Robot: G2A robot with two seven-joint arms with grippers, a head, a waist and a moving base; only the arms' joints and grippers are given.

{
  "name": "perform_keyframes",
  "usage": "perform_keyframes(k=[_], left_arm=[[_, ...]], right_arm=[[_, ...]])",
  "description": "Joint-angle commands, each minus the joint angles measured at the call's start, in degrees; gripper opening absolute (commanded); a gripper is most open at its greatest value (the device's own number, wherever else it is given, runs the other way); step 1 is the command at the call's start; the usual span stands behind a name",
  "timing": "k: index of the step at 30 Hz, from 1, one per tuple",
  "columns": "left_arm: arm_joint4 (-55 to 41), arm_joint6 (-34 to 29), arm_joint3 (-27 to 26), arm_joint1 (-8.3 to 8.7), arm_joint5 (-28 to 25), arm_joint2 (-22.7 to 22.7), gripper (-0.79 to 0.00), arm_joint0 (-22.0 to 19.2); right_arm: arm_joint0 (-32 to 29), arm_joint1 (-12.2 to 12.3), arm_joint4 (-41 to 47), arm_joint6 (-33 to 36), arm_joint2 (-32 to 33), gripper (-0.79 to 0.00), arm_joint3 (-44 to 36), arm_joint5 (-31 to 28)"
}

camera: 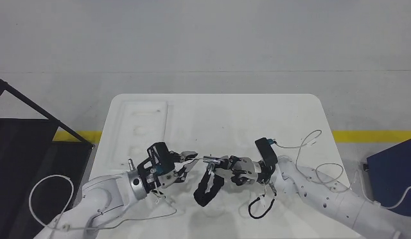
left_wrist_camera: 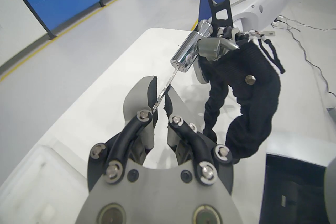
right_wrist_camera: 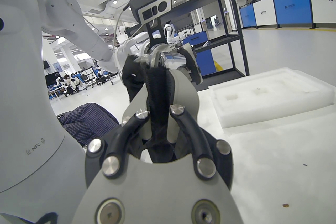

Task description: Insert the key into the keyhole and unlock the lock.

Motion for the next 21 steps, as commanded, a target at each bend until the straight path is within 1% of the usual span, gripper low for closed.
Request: perform_keyframes(k=[1,9,13,17,21], left_arm=[[3.0,4.3,0.6,-0.3,1.8,0.5,-0.785,0.6],[10.8,14.2,1.9,-1.18,7.4,1.1,-0.785,2.1],[17.7,18.7,2.1,-1.55,13.1,1.1,-0.785,3.4],[24.9,20.4,2.2,-1.95,17.5,2.2,-0.785,4.5],[30.5,20.9,2.7,-2.44,20.7,3.4,-0.785,4.2]], right_arm=[[0.0,0.0,0.0,0.0,0.0,-0.785,0.0,0.0],[0.0,0.0,0.0,0.0,0.0,-0.785,0.0,0.0],[0.0,0.0,0.0,0.0,0.0,-0.785,0.0,0.0],[0.0,0.0,0.0,0.0,0.0,-0.785,0.0,0.0],[0.0,0.0,0.0,0.0,0.0,-0.785,0.0,0.0]])
